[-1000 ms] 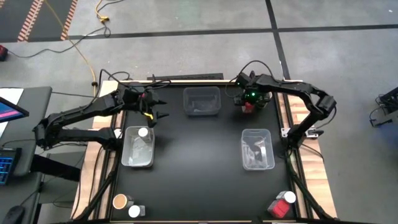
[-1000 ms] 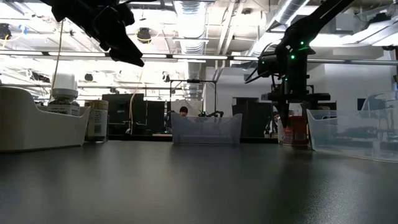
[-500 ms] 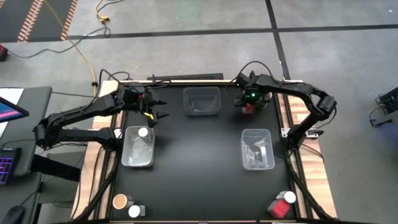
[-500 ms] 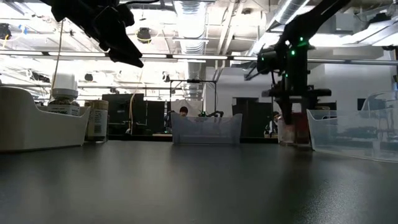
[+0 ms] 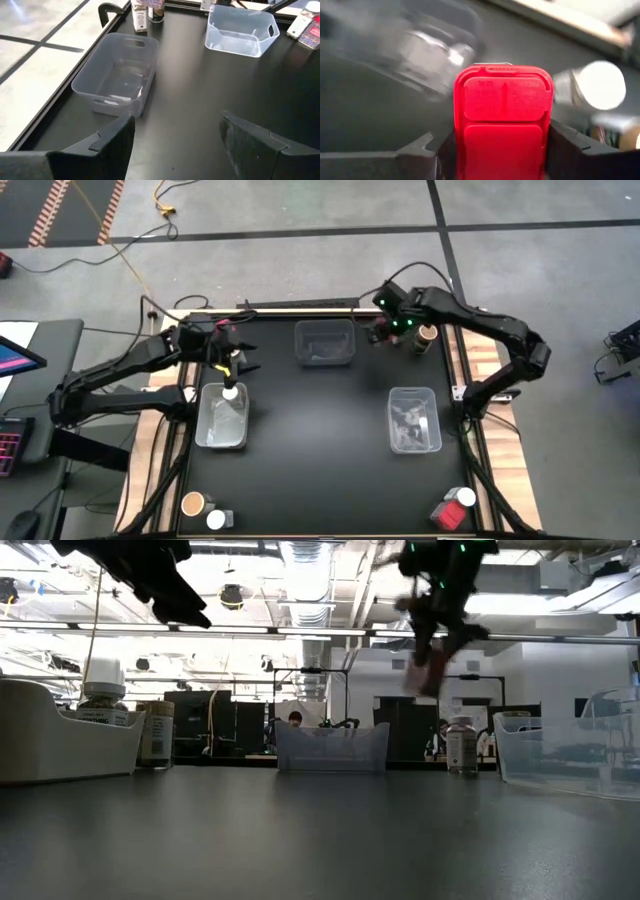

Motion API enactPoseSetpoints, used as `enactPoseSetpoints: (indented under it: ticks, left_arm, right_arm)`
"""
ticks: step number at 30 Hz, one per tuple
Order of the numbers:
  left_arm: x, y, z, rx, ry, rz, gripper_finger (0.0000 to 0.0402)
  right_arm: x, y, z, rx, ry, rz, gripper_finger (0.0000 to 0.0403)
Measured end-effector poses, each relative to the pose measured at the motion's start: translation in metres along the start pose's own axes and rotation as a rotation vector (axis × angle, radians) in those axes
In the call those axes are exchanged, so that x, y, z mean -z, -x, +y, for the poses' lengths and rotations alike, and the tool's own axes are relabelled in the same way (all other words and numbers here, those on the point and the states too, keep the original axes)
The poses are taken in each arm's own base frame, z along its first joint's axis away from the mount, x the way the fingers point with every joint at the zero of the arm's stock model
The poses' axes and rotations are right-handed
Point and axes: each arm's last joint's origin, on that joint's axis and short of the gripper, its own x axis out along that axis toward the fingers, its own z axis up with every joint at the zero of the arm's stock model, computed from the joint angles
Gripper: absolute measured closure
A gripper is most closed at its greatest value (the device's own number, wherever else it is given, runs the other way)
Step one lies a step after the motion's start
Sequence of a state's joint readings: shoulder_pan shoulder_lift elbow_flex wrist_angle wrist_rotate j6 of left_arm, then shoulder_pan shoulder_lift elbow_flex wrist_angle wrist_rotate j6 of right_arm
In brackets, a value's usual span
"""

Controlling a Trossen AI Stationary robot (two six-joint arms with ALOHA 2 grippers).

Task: Sort spices by type
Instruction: Put the top right red seasoning can into the black bin

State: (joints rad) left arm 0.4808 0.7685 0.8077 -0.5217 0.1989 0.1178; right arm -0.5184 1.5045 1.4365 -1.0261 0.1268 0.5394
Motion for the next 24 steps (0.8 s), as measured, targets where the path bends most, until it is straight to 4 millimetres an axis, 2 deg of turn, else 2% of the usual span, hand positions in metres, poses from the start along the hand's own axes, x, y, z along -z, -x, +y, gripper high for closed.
enactPoseSetpoints:
  ticks: [5,9,16,21,24]
  left_arm:
    - [0.000,0.002,-0.001,0.000,0.009,-0.003,0.0127]
    - [0.001,0.002,-0.001,0.000,0.013,0.000,0.0127]
    - [0.003,0.002,-0.001,0.002,0.040,0.023,0.0127]
    - [0.006,0.002,-0.001,0.005,0.048,0.054,0.0127]
    - [0.007,0.003,-0.001,0.005,0.060,0.061,0.0127]
  right_arm:
    - [-0.025,0.021,0.028,-0.083,0.225,-0.126,0.0164]
    - [-0.048,0.018,0.048,-0.093,0.398,-0.170,0.0164]
    - [-0.075,-0.022,0.079,-0.060,0.760,-0.143,0.0164]
    - [-0.073,-0.063,0.088,-0.034,0.991,0.006,0.0164]
    - [-0.070,-0.080,0.087,-0.066,1.043,0.077,0.0164]
